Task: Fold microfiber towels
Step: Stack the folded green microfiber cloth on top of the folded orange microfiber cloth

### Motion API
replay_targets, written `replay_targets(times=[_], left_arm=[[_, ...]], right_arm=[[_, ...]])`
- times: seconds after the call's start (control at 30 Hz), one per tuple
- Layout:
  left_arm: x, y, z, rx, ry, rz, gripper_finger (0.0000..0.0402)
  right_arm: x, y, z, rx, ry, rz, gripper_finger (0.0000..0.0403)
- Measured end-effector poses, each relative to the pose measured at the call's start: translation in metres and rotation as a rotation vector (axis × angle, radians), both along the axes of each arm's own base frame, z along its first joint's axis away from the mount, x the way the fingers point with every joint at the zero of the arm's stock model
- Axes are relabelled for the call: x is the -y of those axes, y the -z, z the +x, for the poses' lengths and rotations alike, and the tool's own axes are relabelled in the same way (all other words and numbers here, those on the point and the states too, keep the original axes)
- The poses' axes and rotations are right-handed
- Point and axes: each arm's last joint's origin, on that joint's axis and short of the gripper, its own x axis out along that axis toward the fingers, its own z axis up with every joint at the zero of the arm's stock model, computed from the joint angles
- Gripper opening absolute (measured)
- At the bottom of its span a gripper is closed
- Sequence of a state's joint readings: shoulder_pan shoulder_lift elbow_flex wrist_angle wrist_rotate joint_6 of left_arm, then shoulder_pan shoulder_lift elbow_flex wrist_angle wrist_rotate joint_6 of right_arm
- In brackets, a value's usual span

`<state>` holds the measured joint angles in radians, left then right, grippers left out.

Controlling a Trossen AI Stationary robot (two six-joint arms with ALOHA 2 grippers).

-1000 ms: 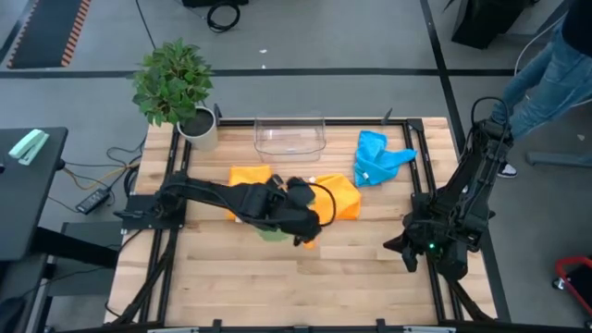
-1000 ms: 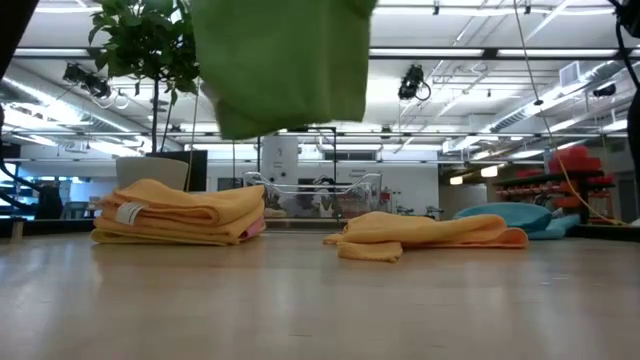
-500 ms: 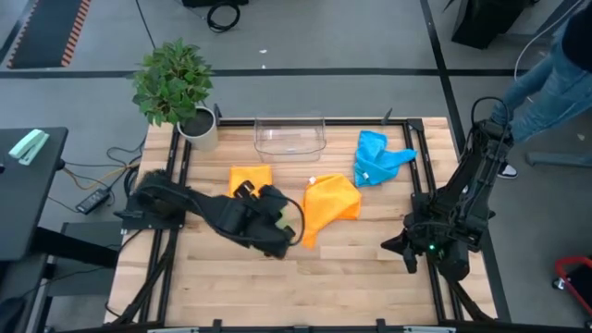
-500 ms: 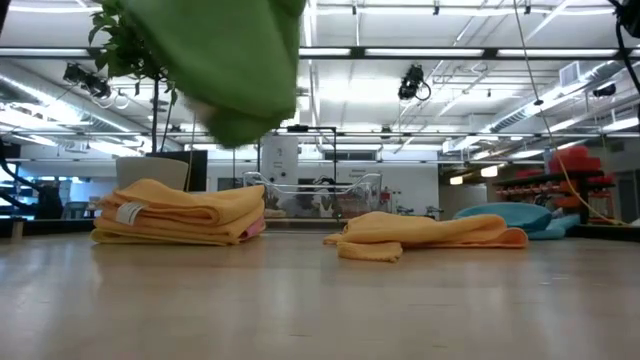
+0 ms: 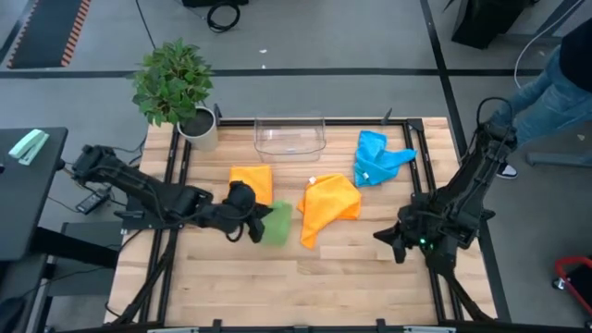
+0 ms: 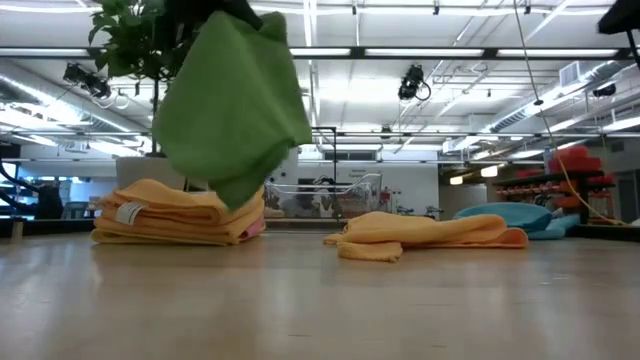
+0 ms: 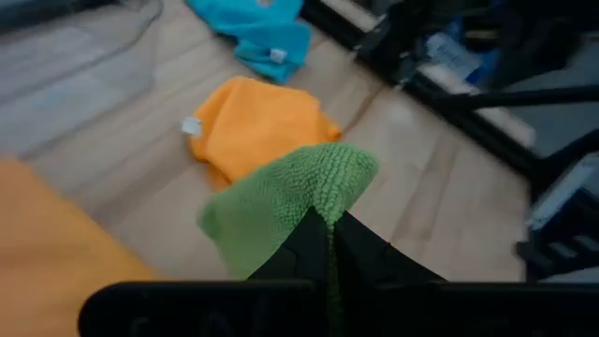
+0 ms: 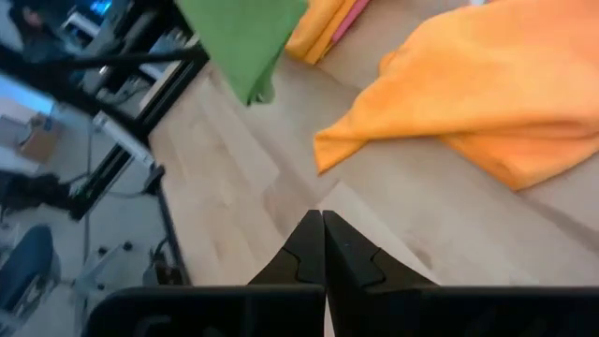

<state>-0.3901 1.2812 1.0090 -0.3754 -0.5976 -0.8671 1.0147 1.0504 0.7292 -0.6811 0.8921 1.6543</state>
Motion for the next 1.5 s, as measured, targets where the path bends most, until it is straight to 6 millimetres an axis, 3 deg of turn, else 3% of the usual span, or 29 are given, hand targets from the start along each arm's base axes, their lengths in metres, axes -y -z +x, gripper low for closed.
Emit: replay_targets(times=[0.13,0.3,0.5,0.67,0.9,1.2,1.3,1.5], left_arm=[[-0.015,0.034,-0.015,0.029,-0.073,-0.066,0.0010],[-0.054,0.074,-0.046,0.056,-0.247,-0.133,0.0010],[-0.094,0.085,-0.080,0.251,-0.266,-0.158,0.0010],[-0.117,0.096,-0.103,0.298,-0.352,-0.166,0.0010],[-0.130,0.136,-0.123,0.253,-0.468,-0.304,0.0010],[-0.132,0.144,-0.127,0.257,-0.553,-0.275,0.0011],[-0.132,0.144,-0.127,0.253,-0.559,-0.265,0.0047],[-0.133,0.144,-0.127,0.248,-0.557,-0.250,0.0179]], right_arm=[[0.008,0.000,0.010,0.003,0.069,0.005,0.0001],[0.019,-0.001,0.022,0.011,0.154,0.017,0.0001],[0.030,-0.001,0.032,0.014,0.232,0.017,0.0001],[0.038,-0.001,0.038,0.008,0.265,-0.006,0.0001],[0.042,-0.001,0.041,-0.003,0.273,-0.041,0.0001],[0.042,-0.001,0.041,-0.022,0.245,-0.061,0.0001],[0.042,0.000,0.041,-0.035,0.230,-0.061,0.0001],[0.041,0.000,0.041,-0.056,0.201,-0.062,0.0001]])
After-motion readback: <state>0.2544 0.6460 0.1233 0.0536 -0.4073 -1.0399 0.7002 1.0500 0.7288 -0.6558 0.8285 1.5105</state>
